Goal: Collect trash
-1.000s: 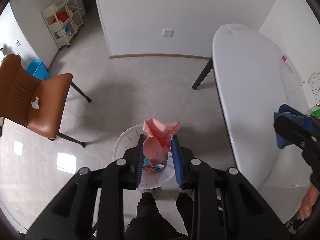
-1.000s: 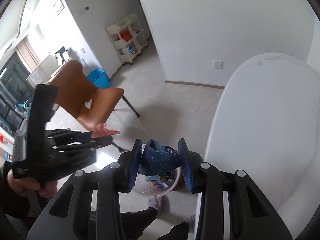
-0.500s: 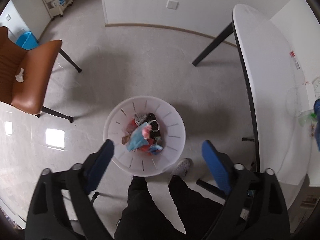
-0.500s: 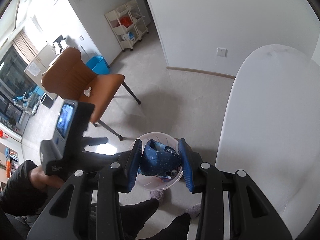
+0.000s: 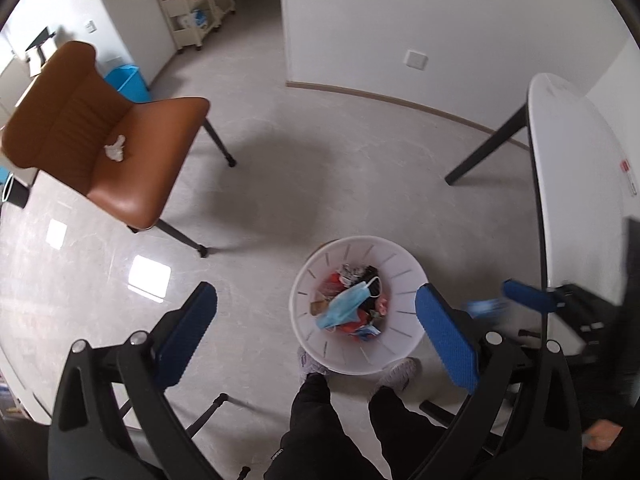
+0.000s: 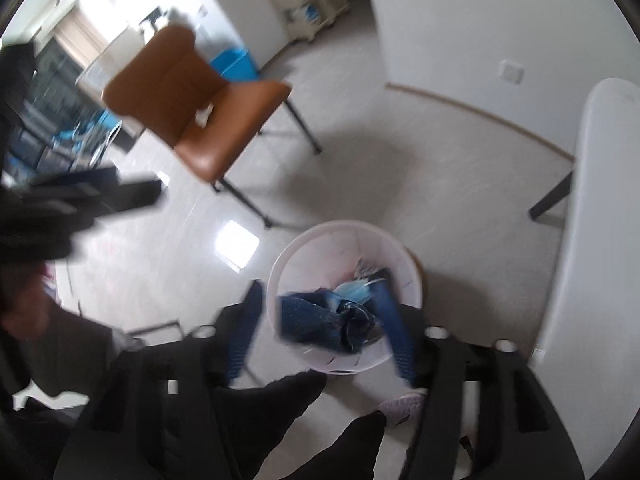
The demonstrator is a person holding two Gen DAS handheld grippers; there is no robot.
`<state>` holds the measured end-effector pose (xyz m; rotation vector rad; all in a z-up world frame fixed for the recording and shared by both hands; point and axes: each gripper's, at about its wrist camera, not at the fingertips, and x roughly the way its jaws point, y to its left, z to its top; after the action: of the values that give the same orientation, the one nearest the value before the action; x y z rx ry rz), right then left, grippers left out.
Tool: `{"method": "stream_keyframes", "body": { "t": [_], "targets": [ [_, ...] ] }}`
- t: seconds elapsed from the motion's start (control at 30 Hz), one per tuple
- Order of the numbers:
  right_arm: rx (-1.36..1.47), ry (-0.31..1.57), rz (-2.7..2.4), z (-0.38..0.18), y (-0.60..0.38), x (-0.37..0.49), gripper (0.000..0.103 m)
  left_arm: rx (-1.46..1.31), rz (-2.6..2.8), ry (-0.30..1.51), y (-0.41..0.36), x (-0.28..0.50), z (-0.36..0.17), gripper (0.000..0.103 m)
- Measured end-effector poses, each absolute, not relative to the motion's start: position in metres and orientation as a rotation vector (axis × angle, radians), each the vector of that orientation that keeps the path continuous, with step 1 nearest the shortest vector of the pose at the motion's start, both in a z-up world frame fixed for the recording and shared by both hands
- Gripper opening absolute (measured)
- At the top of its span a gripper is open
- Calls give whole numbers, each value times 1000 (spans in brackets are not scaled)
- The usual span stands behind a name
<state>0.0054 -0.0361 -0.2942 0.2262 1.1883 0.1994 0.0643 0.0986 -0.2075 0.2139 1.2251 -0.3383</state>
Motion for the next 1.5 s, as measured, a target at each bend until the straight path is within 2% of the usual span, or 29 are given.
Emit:
{"method": "stream_keyframes", "body": {
  "t": [0.1, 0.3, 0.53, 0.8, 1.03, 1.23, 1.37, 1.5],
  "targets": [
    [173, 1232, 184, -316, -22, 14, 95, 204, -313, 1232, 105, 63, -208, 95],
    [225, 1283, 135, -330, -26, 15, 98, 202, -303, 1242, 108, 60, -208, 95],
    [278, 1227, 54, -289, -48, 1, 98, 218, -330, 1195, 94, 49, -182, 95],
    [235, 1019, -128, -169, -95, -40, 100, 223, -378, 940, 57, 26, -79, 95],
    [240, 722, -154, -30, -135, -86, 100, 198, -388, 674, 30, 0, 33, 95],
    [107, 469, -203, 74, -147, -128, 100, 154, -336, 485, 21, -31, 114, 95],
    [78, 386, -199, 98, -147, -145, 101, 116, -300, 427, 18, -49, 141, 95],
    [83, 368, -169, 99, -149, -152, 101, 128, -300, 441, 11, -56, 141, 95]
  ]
}}
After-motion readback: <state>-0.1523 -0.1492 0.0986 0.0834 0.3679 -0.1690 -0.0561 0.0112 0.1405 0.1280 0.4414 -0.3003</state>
